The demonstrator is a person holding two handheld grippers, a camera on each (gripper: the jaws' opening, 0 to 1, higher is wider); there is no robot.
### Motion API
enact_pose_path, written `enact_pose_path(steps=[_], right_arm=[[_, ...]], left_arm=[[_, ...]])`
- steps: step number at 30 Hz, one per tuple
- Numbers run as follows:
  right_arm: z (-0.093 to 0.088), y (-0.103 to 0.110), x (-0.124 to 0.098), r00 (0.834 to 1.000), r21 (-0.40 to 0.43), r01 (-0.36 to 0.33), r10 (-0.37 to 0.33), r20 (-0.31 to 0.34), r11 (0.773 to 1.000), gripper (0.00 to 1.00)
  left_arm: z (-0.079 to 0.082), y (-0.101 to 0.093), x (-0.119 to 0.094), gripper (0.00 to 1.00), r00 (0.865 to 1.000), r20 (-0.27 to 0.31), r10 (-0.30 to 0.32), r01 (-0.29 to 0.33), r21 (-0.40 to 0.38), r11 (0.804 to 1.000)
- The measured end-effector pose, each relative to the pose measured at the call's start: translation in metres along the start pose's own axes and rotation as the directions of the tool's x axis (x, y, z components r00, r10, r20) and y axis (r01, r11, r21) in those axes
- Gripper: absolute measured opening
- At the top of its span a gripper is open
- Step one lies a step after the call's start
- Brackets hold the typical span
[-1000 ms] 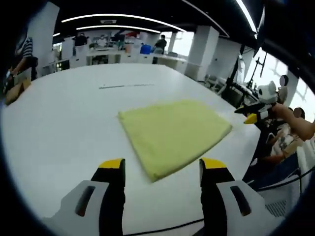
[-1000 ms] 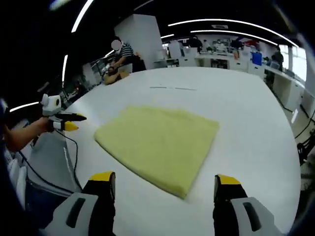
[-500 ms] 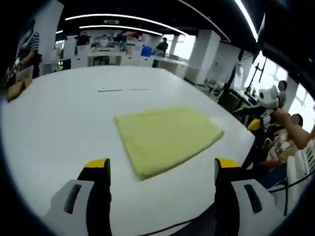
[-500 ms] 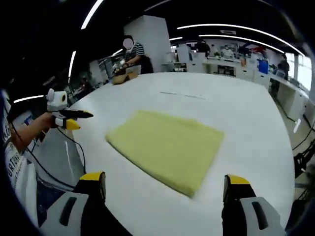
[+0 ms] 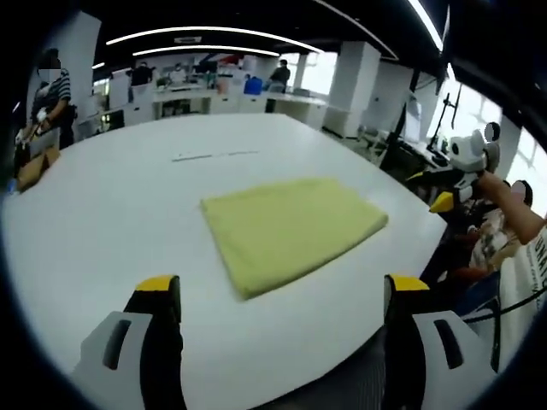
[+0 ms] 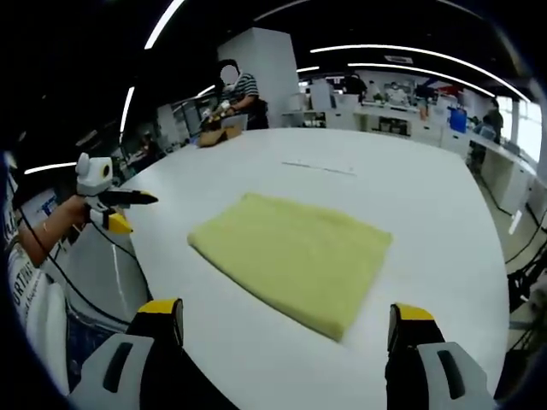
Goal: Fold the garment on the visible template until the final outline fits inside the template.
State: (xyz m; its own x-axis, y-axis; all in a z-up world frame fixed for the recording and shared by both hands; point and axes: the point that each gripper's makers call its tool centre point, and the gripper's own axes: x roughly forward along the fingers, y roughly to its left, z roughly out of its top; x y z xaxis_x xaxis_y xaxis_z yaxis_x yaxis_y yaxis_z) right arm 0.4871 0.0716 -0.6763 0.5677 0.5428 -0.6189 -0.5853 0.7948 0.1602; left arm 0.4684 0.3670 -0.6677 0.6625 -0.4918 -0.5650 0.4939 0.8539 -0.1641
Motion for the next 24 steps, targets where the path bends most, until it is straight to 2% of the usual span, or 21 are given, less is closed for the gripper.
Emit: enact_pose_path(steps=[4,7,24], right_arm=[[0.001,0.001,0.0,1.0,-0.004,0.003,-0.003,0.005,1.0,0.99],[0.002,0.001,-0.001,1.0,-0.008,0.009,-0.009,0.007,1.0,0.99],[0.001,-0.008,-0.005,0.998,-0.002,0.054,-0.054,0.015,0.999,0.94]], left_arm=[[-0.003,0.0,-0.003,0.97,1.0,-0.013,-0.002,0.002,-0.009,1.0],[0.0,-0.001,-0.006,0.96,1.0,0.002,0.001,-0.001,-0.013,1.0],[0.003,0.004,-0.007,0.92,1.0,0.005,0.024,-0.024,0.036,0.999]])
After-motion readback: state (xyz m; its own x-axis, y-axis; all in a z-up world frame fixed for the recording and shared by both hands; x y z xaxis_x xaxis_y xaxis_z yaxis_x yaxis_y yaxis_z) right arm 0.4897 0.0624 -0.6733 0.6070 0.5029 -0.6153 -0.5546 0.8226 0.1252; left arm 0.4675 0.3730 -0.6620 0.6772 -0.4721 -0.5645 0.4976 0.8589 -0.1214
